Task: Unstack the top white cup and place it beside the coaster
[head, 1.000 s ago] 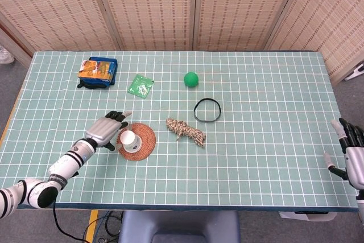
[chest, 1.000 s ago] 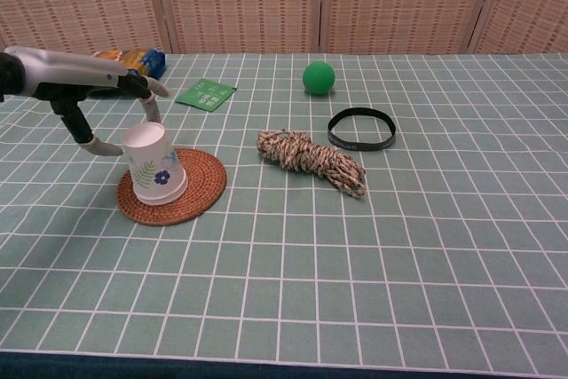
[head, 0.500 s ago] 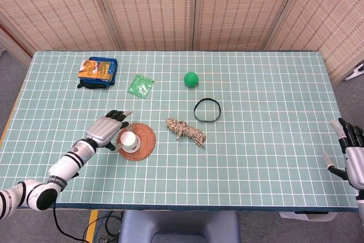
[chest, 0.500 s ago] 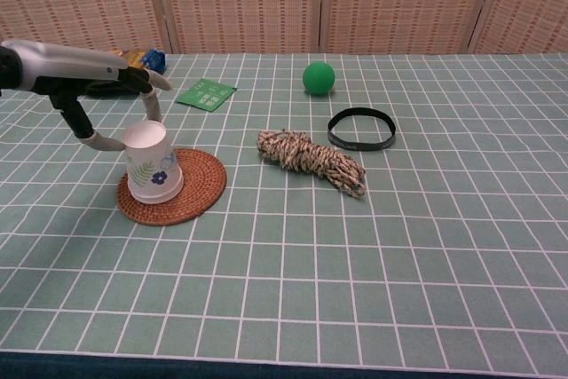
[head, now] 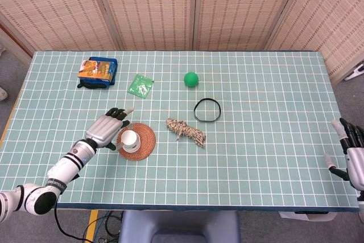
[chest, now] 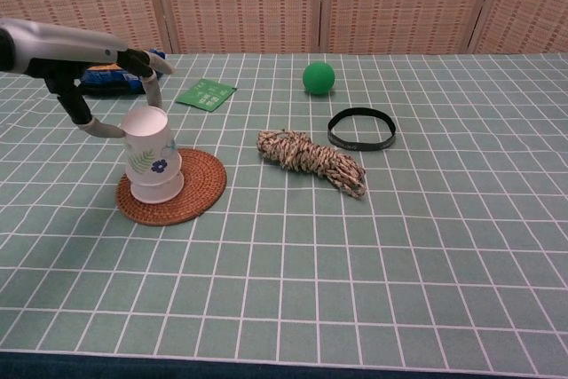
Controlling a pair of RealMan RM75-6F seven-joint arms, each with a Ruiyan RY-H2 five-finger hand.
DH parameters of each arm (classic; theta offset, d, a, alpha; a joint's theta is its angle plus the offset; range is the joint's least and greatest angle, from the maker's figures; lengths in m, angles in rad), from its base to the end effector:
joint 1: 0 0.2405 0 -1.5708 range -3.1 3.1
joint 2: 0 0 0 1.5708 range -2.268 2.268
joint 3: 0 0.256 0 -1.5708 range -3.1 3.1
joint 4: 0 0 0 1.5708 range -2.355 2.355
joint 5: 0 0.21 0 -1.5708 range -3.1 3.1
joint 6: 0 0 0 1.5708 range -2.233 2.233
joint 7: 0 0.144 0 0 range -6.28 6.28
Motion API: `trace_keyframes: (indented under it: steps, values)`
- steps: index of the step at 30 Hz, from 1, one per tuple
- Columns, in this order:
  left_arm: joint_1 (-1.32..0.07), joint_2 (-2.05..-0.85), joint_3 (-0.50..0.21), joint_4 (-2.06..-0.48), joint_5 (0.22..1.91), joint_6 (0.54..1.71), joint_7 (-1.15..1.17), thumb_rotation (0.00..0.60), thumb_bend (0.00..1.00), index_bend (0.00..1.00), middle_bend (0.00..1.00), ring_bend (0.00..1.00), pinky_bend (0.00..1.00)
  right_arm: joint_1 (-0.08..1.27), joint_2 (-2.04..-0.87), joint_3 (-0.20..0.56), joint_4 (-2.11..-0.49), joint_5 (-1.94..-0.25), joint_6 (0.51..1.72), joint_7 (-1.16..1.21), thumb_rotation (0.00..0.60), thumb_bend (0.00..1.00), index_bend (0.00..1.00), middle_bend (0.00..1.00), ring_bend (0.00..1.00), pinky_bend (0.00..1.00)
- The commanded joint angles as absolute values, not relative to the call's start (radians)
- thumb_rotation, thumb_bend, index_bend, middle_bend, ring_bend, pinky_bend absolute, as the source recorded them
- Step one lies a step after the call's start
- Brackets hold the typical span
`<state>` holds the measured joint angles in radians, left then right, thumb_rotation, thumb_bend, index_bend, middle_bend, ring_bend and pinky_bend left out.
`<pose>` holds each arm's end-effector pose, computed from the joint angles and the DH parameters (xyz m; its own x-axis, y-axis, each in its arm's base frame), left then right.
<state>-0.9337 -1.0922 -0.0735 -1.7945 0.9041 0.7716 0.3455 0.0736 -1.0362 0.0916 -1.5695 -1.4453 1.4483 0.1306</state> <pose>-0.1340 0.3527 0.0769 0.5830 0.3771 0.7197 0.8000 -0.4213 -0.4272 -0.3319 -0.1869 0.1964 0.3810 0.0146 0.9244 -0.9232 0.0599 0.3796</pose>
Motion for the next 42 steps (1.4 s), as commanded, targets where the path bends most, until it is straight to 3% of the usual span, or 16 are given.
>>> trace_keyframes:
  steps: [1,14,20,33,42]
  values:
    - [-0.94,-1.056,-0.077,-1.844,0.88,0.8,0.376,0.6,0.32,0.42,0.0,0.0,0.0,0.075,-1.037,0.092,-1.568,-1.443,1.445,0.131,0.6,0.36,0.0,0.0,0.0,0.0]
    - [-0.951,-0.858,-0.097,-2.101,0.785,0.917,0.48,0.6,0.32,0.42,0.0,0.0,0.0,0.073,-1.037,0.092,-1.572,-1.447,1.451,0.128,0.6,0.36,0.0,0.0,0.0,0.0]
    - [-0.933,-0.793,-0.104,-2.141,0.778,0.92,0.456,0.6,0.32,0.41,0.0,0.0,0.0,0.075,-1.041,0.092,-1.575,-1.446,1.448,0.115,0.6,0.36,0.0,0.0,0.0,0.0]
    - [-0.832,-0.799,-0.089,-1.999,0.885,0.864,0.283,0.6,0.32,0.41,0.0,0.0,0.0,0.086,-1.057,0.091,-1.578,-1.432,1.428,0.068,0.6,0.36,0.0,0.0,0.0,0.0]
    - [-0.725,-0.862,-0.086,-1.82,1.067,0.838,0.044,0.6,0.32,0.41,0.0,0.0,0.0,0.087,-1.073,0.088,-1.589,-1.423,1.424,0.016,0.6,0.36,0.0,0.0,0.0,0.0]
